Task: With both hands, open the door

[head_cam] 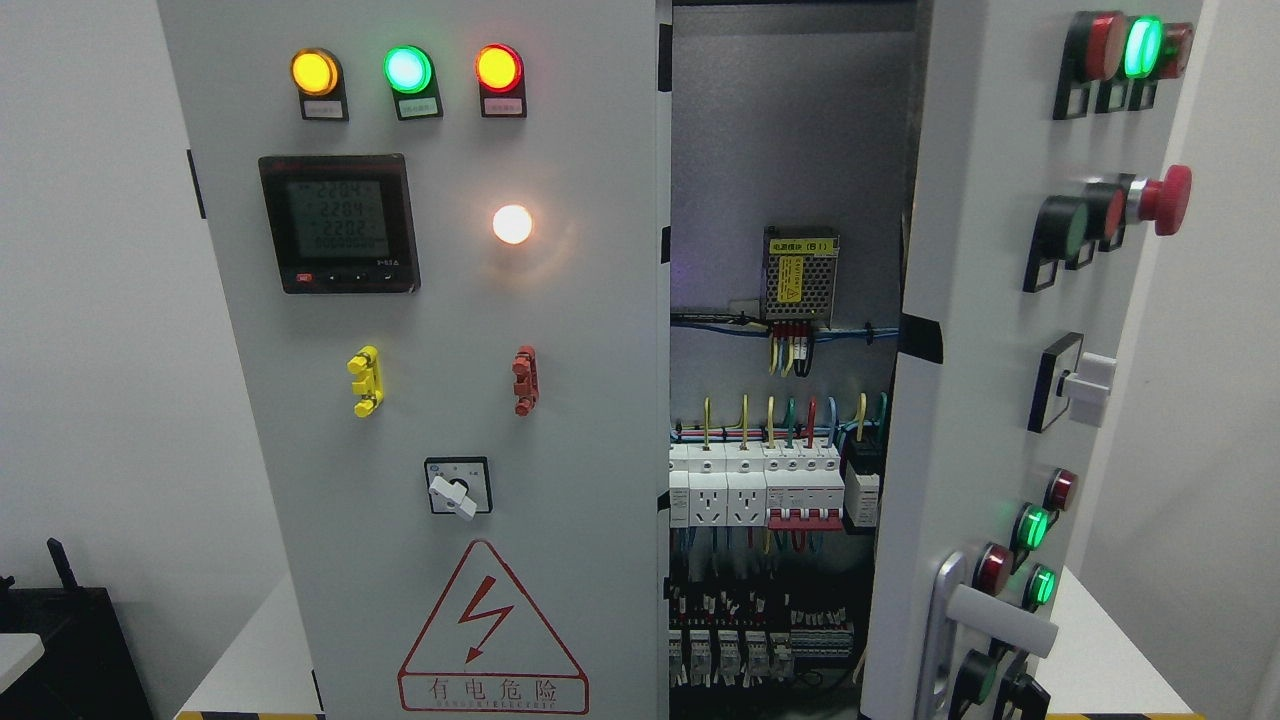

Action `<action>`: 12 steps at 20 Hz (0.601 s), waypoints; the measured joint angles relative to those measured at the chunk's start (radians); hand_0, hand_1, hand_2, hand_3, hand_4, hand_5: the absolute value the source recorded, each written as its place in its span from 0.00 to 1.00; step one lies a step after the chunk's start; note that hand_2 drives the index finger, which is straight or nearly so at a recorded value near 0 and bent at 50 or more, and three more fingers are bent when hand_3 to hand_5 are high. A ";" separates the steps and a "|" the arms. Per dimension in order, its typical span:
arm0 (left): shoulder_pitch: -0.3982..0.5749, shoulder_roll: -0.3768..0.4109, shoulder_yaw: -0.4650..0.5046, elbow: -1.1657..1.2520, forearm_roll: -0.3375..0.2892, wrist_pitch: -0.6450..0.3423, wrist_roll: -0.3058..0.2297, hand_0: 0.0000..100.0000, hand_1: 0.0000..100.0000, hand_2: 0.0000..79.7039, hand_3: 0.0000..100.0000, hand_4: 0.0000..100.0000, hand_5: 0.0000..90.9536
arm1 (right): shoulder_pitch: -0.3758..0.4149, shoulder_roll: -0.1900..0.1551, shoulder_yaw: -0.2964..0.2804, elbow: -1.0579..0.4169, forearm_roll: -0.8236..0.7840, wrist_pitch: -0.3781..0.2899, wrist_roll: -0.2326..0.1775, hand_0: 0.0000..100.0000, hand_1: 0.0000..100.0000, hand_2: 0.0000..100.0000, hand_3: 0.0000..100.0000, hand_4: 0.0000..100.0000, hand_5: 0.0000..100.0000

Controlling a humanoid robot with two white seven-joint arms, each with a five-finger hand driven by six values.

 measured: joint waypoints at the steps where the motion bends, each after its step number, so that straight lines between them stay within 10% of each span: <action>1: 0.000 0.000 0.000 0.000 0.000 0.000 0.000 0.00 0.00 0.00 0.00 0.03 0.00 | 0.000 0.000 0.000 0.000 0.000 0.000 0.000 0.00 0.00 0.00 0.00 0.00 0.00; 12: 0.000 0.000 0.000 0.000 0.000 0.000 0.000 0.00 0.00 0.00 0.00 0.03 0.00 | 0.000 0.001 0.000 0.000 0.000 0.000 0.000 0.00 0.00 0.00 0.00 0.00 0.00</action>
